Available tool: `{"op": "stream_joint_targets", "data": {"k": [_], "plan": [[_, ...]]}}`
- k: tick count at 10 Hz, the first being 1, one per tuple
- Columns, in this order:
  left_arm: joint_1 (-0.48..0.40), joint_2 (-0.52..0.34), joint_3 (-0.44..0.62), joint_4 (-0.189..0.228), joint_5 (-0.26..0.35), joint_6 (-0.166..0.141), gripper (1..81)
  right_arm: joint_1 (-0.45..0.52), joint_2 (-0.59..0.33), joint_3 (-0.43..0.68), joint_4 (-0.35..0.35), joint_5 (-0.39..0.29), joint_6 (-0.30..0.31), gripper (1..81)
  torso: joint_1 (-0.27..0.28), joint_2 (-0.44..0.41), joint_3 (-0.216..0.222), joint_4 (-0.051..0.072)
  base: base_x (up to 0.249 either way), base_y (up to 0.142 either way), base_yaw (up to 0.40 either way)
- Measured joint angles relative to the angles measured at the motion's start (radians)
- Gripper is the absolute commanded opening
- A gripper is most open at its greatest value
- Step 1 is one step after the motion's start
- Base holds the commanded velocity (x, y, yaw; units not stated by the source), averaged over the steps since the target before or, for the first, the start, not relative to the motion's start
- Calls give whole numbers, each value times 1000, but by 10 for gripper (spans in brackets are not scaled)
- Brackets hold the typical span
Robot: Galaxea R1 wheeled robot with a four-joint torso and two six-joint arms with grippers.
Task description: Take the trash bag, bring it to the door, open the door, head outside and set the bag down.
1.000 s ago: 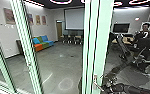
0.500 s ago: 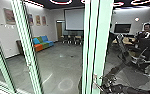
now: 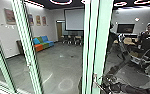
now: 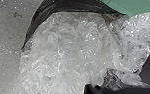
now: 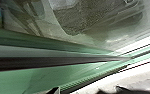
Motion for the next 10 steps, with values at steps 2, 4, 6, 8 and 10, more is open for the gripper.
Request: {"op": "stream_joint_targets", "data": {"k": [2, 4, 6, 8, 10], "plan": [[0, 0, 0, 0, 7, 0, 10, 9, 5, -6, -43, -4, -5, 811, 0, 0, 0, 0, 0, 0, 0], [0, -5, 0, -1, 9, 0, 10, 13, 5, -6, -58, -11, -14, 811, 1, 0, -1, 0, 0, 0, 0], [0, -5, 0, -1, 7, 0, 10, 22, 2, -5, -57, -13, -24, 811, 0, 0, -15, 0, 0, 0, 0], [-1, -5, 0, -1, 7, 0, 10, 57, -13, 14, -40, -21, -43, 811, 0, -1, -61, 0, 0, 0, 0], [-1, -5, 0, -1, 9, 0, 10, 83, -19, 19, -35, -20, -42, 811, 0, -1, -89, 0, 0, 0, 0]]}}
